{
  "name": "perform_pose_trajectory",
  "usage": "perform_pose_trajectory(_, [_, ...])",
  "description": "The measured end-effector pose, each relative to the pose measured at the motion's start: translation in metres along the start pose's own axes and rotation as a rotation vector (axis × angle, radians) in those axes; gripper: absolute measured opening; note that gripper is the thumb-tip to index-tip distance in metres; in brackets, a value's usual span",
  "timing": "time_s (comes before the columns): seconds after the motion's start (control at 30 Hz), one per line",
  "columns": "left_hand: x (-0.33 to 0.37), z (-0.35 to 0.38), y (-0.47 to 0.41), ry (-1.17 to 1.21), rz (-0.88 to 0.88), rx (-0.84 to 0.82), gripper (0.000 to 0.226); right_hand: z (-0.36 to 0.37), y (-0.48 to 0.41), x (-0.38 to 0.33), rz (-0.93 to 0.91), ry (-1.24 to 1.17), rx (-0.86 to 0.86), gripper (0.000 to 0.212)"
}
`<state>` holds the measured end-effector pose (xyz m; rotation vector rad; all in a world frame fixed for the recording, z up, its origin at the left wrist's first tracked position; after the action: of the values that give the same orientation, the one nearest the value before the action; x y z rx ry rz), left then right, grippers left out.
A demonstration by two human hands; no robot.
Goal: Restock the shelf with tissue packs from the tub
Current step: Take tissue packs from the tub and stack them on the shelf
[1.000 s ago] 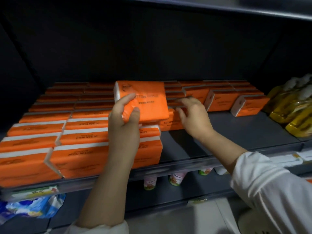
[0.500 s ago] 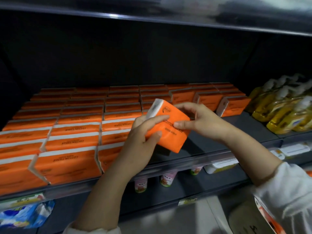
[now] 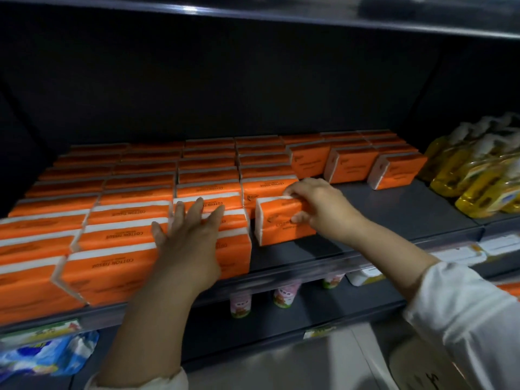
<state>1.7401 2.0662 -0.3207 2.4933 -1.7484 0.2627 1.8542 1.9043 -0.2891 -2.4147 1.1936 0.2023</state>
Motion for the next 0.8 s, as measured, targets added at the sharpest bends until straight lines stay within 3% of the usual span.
perform_pose_trajectory(0.27, [0.000,0.003,-0.005,-0.032,0.026,0.050,0.100,0.018,-0.008,-0.016,-0.037,0.120,0.196,0.049])
perform_pose_trajectory(0.5, [0.018,-0.006,0.001,0.004,0.054,0.027,0.113,-0.005,0.022,0.000,0.046,0.013,0.317,0.065])
perform_pose_trajectory(0.57, [0.048,-0.027,0.001,0.096,0.136,0.192,0.108,-0.015,0.048,0.022,0.112,-0.044,0.348,0.064])
perform_pose_trajectory(0.67, [0.113,-0.054,0.013,0.310,0.333,0.478,0.082,-0.020,0.102,0.065,0.222,-0.073,0.337,0.064])
perform_pose_trajectory(0.73, [0.167,-0.039,0.029,0.375,0.497,0.456,0.065,-0.019,0.142,0.101,0.318,-0.062,0.307,0.062])
perform_pose_trajectory(0.8, [0.222,-0.006,0.053,0.393,0.688,0.329,0.053,-0.021,0.179,0.140,0.420,-0.038,0.281,0.059])
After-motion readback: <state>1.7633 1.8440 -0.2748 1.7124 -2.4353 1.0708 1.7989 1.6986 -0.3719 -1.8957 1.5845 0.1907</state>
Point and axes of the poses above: each hand's wrist, its own y-axis away from the middle knuckle, its own z-axis out of the palm, x = y × z, the point moved 10 cm from there along -y, towards the middle knuckle, and after that the axes turned 11 degrees about x, right-handed, at the moved point
